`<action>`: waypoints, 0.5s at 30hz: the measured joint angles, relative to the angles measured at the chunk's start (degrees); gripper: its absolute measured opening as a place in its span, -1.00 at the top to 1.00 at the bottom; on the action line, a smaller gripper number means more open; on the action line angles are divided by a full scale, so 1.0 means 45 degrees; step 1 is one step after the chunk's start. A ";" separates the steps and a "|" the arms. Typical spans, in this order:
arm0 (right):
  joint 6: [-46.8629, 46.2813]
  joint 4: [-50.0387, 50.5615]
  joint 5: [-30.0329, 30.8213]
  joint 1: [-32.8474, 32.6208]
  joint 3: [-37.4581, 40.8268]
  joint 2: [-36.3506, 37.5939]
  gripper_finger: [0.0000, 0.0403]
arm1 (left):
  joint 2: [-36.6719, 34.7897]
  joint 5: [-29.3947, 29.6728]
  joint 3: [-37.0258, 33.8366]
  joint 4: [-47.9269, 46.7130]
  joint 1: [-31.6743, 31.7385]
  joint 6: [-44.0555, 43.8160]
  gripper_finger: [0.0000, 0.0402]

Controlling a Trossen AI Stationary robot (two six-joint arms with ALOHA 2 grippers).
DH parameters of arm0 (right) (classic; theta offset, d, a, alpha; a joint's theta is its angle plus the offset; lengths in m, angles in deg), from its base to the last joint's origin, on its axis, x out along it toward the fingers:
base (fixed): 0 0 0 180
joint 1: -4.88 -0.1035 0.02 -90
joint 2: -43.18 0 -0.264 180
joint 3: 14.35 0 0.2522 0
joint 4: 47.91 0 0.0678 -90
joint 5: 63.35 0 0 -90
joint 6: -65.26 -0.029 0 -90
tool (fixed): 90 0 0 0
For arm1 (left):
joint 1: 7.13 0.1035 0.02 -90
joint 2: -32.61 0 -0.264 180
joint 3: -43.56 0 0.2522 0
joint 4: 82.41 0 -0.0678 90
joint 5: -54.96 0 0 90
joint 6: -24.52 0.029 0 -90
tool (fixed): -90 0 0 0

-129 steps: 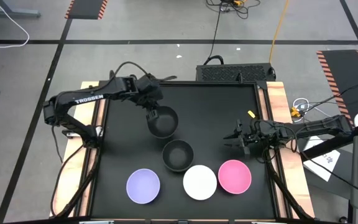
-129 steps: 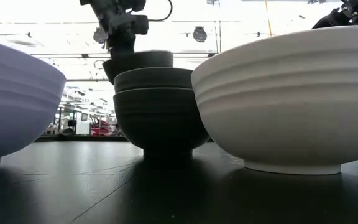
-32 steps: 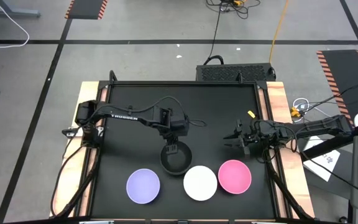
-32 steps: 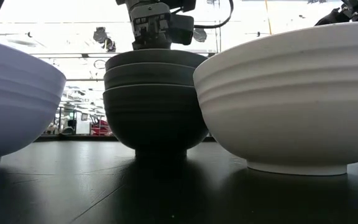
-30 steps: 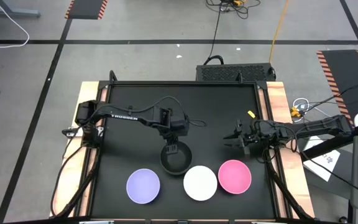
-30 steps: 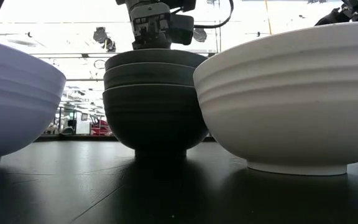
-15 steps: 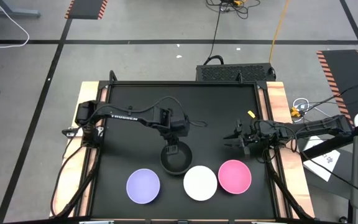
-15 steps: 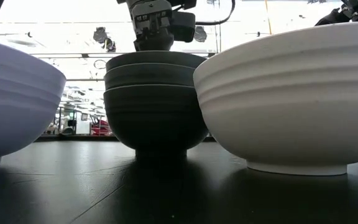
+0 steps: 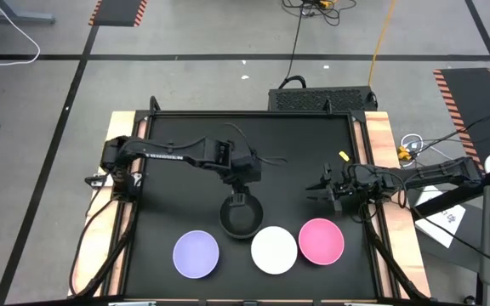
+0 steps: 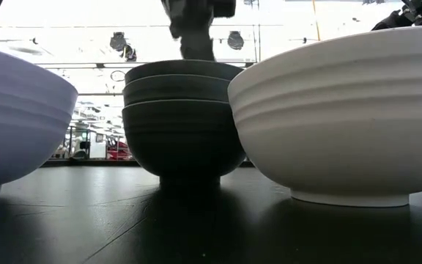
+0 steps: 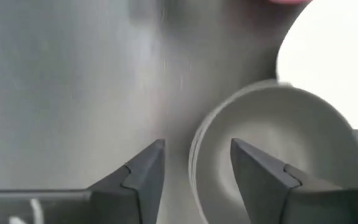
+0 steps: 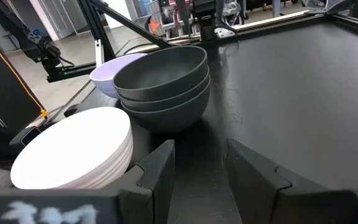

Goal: Nest bowls inside each other
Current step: Stack the pink bowl on top of the black bowl

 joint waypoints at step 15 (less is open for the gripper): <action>0.0185 -0.0160 -0.0005 -0.0654 0.0000 0.0002 0.33 | -0.5697 -0.0035 -0.3425 0.4560 -0.1298 0.0754 -0.03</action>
